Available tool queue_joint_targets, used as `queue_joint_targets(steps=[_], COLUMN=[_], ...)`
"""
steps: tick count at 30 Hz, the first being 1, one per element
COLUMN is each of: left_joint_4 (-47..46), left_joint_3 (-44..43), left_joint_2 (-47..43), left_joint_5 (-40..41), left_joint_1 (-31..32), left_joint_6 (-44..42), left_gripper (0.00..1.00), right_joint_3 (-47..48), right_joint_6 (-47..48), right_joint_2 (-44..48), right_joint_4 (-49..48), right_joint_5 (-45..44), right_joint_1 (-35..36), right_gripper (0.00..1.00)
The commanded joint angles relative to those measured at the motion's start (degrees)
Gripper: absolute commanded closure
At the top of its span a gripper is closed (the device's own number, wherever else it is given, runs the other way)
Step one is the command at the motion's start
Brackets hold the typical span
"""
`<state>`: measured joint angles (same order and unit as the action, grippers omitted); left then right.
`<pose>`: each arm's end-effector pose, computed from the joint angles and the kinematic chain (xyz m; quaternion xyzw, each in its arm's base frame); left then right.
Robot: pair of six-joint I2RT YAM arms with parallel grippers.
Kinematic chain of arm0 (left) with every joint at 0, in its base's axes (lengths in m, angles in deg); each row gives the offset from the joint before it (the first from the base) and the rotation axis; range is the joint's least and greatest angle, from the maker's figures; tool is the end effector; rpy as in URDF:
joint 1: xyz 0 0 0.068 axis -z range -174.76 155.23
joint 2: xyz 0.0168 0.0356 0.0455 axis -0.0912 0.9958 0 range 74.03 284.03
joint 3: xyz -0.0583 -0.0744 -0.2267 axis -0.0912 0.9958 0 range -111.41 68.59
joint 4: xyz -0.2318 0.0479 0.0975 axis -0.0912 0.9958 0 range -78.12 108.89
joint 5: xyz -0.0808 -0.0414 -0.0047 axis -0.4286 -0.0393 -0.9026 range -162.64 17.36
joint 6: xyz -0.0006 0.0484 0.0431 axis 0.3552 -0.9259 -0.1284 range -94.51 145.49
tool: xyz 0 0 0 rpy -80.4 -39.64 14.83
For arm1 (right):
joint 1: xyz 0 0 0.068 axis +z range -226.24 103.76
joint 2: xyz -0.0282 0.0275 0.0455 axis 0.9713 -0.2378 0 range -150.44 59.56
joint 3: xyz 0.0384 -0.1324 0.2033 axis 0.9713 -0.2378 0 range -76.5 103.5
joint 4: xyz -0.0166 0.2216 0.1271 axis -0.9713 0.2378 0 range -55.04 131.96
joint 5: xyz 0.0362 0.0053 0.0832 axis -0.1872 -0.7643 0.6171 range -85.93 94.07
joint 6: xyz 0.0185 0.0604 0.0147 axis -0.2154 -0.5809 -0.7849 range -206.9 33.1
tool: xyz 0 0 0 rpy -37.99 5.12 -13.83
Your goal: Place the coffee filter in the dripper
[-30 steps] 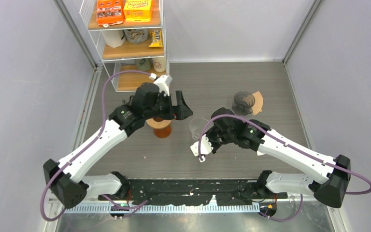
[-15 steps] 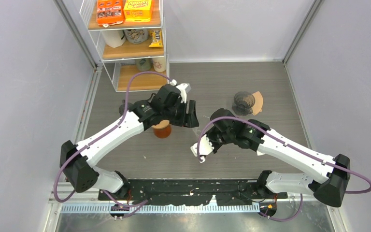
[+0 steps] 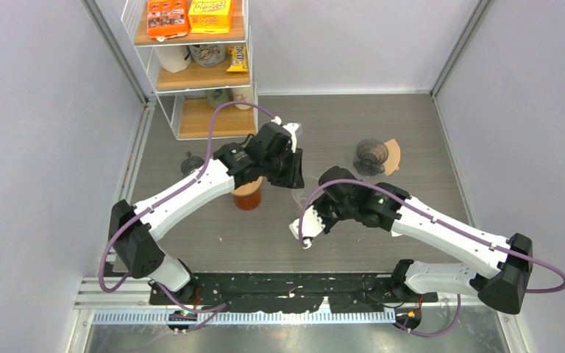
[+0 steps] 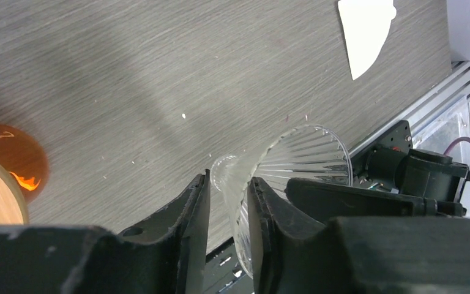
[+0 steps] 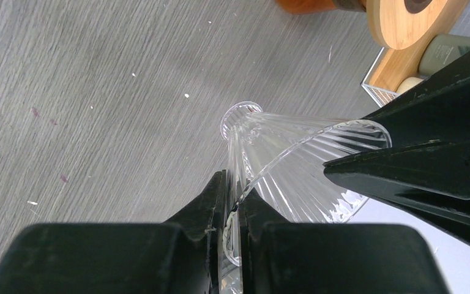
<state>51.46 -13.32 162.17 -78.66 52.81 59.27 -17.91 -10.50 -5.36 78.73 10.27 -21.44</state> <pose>0.2277 -0.2568 0.2937 0.1308 0.9162 -0.2817 0.2532 0.1362 0.2026 0.2650 -0.8624 0.3709 -0.0140 0.3442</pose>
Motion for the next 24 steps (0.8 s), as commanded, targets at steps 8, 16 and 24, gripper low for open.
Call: queue_joint_targets(steps=[8,16,24], left_joint_4=[1.3,0.6,-0.2], left_joint_3=[-2.5,-1.4,-0.8], left_joint_2=[0.6,-1.0,-2.2], left_joint_5=[0.5,1.7,2.6], left_joint_1=[1.2,1.2,1.2], left_joint_6=[-1.8,-2.7,-2.7], left_gripper=[1.0,1.0,1.0], right_joint_3=[0.9,1.0,0.6], right_joint_6=[-0.1,-0.7,-0.9], right_joint_2=[-0.4,-0.2,4.0], right_joint_4=[-4.3,-4.3,-6.4], right_joint_5=[-4.0,-4.7,-4.5], right_joint_1=[0.6,0.7,0.7], right_gripper=[0.95,0.17,0.05])
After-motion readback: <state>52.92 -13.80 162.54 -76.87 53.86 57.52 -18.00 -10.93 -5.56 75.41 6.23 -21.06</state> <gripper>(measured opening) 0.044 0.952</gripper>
